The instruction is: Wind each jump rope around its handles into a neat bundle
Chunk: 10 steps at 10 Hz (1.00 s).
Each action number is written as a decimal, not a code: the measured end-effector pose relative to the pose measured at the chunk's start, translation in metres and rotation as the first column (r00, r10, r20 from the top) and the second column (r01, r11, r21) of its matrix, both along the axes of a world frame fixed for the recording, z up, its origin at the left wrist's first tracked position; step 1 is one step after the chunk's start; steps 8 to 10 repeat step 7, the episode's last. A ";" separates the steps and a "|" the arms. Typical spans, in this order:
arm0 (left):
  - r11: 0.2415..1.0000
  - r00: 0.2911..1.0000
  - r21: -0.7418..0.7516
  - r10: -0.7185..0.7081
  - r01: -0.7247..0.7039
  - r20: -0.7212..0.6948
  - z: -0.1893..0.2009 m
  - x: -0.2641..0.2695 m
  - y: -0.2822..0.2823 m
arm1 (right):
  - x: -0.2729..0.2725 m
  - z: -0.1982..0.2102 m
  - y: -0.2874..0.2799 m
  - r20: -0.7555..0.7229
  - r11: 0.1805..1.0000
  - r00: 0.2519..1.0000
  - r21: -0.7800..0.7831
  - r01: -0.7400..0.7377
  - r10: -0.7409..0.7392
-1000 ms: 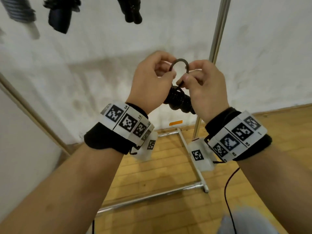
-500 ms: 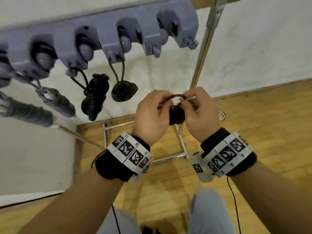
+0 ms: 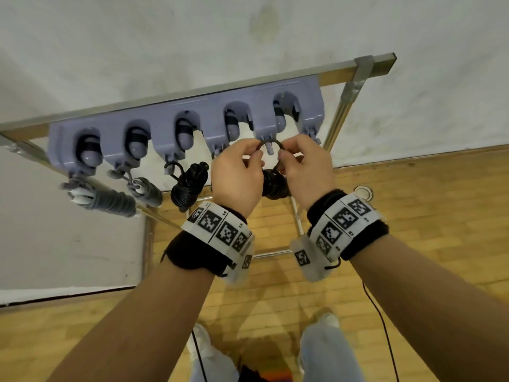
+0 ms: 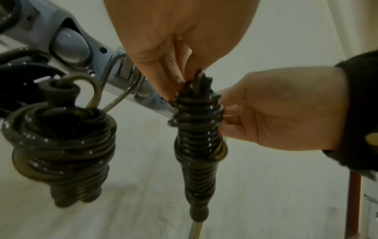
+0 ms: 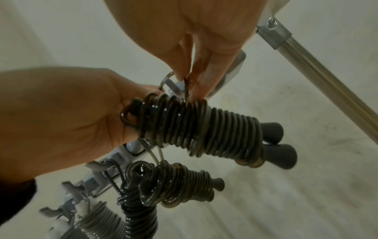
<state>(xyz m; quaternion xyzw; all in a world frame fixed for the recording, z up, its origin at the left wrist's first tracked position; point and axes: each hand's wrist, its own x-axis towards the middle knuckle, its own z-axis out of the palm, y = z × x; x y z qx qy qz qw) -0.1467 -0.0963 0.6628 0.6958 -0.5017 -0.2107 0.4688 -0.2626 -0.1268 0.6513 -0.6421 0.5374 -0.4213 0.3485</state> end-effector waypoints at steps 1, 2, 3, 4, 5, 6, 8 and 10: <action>0.996 0.997 0.084 -0.002 -0.005 0.076 0.005 0.000 -0.007 | 0.004 -0.003 -0.009 -0.026 0.999 0.999 0.021 0.026 -0.025; 0.990 0.993 0.143 -0.009 -0.008 0.121 0.006 0.001 -0.012 | 0.004 -0.008 -0.013 -0.064 0.998 0.998 0.060 0.027 -0.023; 0.975 0.988 0.223 -0.014 -0.020 0.154 0.005 0.003 -0.014 | 0.003 -0.009 -0.012 -0.110 0.994 0.994 0.106 0.012 0.000; 0.964 0.988 0.267 -0.038 -0.003 0.147 0.004 0.005 -0.014 | 0.003 -0.008 -0.011 -0.104 0.991 0.995 0.131 0.013 0.001; 0.957 0.987 0.289 -0.058 0.013 0.149 0.007 0.006 -0.015 | 0.003 0.000 -0.009 -0.094 0.980 0.996 0.200 0.021 -0.002; 0.943 0.980 0.326 -0.117 0.059 0.159 0.010 0.008 -0.015 | 0.001 0.007 -0.006 -0.103 0.970 0.995 0.243 0.009 0.017; 0.947 0.954 0.302 -0.183 0.106 0.238 0.024 0.011 -0.010 | 0.000 0.021 0.000 -0.165 0.975 0.986 0.221 0.033 0.004; 0.947 0.954 0.302 -0.183 0.106 0.238 0.024 0.011 -0.010 | 0.000 0.021 0.000 -0.165 0.975 0.986 0.221 0.033 0.004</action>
